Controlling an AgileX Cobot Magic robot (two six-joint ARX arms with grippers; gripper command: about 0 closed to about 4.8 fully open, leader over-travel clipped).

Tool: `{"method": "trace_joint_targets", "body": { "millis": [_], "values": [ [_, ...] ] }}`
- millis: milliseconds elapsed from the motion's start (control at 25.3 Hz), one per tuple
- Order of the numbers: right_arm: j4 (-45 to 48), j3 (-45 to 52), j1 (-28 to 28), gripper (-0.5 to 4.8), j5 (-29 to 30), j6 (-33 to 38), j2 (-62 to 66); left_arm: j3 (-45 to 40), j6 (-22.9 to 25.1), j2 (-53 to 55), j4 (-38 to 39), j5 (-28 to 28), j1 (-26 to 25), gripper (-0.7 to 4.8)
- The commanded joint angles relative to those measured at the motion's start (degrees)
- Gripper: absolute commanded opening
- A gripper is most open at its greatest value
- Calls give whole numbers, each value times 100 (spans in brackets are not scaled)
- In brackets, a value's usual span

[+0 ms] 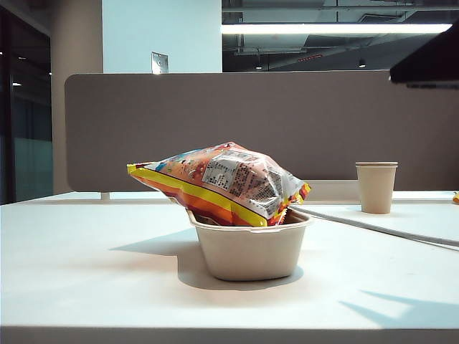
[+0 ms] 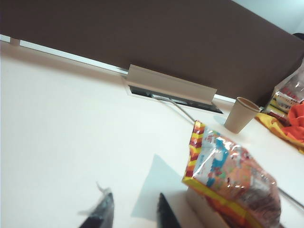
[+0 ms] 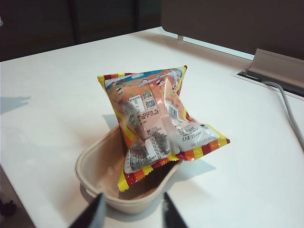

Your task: Pick up a bag of chips and put them in the box.

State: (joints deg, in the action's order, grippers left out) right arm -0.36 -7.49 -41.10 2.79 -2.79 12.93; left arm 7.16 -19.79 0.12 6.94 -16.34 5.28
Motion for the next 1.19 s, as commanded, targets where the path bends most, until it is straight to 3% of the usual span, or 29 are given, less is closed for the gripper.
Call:
{"method": "trace_joint_targets", "body": {
  "millis": [40, 277, 594, 1187],
  "values": [
    [481, 199, -4, 156, -13, 17, 2, -111, 247, 2, -136, -20, 2, 119],
    [1073, 592, -4, 155, -28, 17, 2, -197, 695, 2, -151, -20, 2, 119],
    [1093, 678, -2, 155, -28, -42, 2, -267, 1040, 2, -140, -39, 4, 119],
    [649, 730, 2, 155, -282, -46, 2, -542, 1126, 2, -195, 306, 2, 119]
  ]
}}
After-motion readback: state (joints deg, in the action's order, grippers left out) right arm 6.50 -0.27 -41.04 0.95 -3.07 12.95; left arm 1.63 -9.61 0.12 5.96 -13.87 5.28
